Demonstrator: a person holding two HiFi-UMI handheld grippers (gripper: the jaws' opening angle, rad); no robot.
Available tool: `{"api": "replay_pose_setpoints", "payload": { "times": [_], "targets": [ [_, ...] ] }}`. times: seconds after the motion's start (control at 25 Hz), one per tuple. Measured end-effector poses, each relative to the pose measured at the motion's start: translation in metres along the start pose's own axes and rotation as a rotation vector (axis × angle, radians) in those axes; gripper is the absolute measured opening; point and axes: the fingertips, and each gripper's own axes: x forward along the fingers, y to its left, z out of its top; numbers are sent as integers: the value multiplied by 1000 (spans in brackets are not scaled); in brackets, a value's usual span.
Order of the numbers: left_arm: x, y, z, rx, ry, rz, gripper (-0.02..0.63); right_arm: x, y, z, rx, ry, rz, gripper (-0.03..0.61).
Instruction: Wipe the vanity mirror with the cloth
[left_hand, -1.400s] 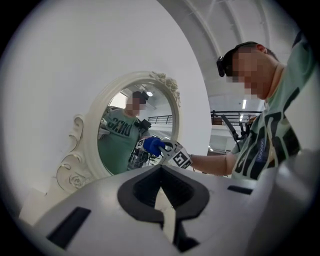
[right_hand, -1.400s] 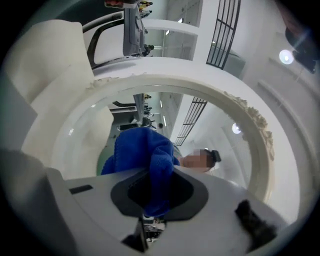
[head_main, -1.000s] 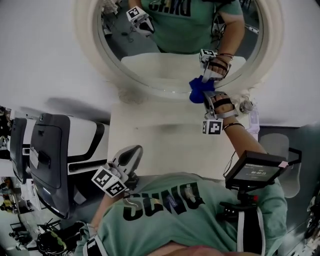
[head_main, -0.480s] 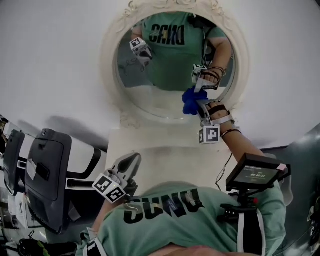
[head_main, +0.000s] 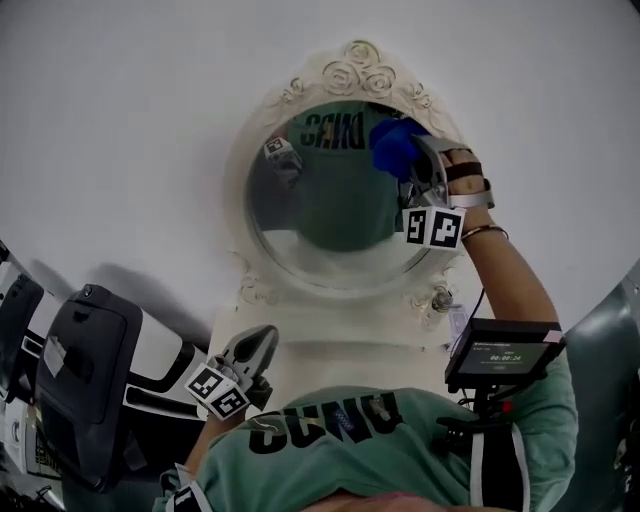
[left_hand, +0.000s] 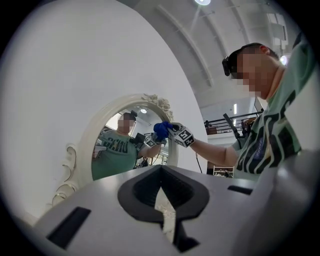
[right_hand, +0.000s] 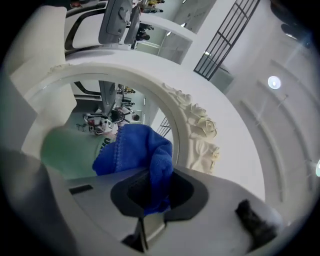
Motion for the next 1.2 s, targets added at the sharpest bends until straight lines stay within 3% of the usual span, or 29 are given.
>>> {"api": "replay_pose_setpoints", "payload": {
  "times": [0.36,0.6,0.92,1.2],
  "targets": [
    [-3,4,5,5,3,6,9,6,-16,-2,13,43,-44,49],
    [0,-1,0,1,26,-2,9,0,6,-7,63,41,-36,48],
    [2,-6,-25,-46,94,8,9,-49,121,-19,66,40,115,48],
    [-3,-5,-62,-106,198,35,9,-105,255,-15,121,35,290,48]
  ]
}}
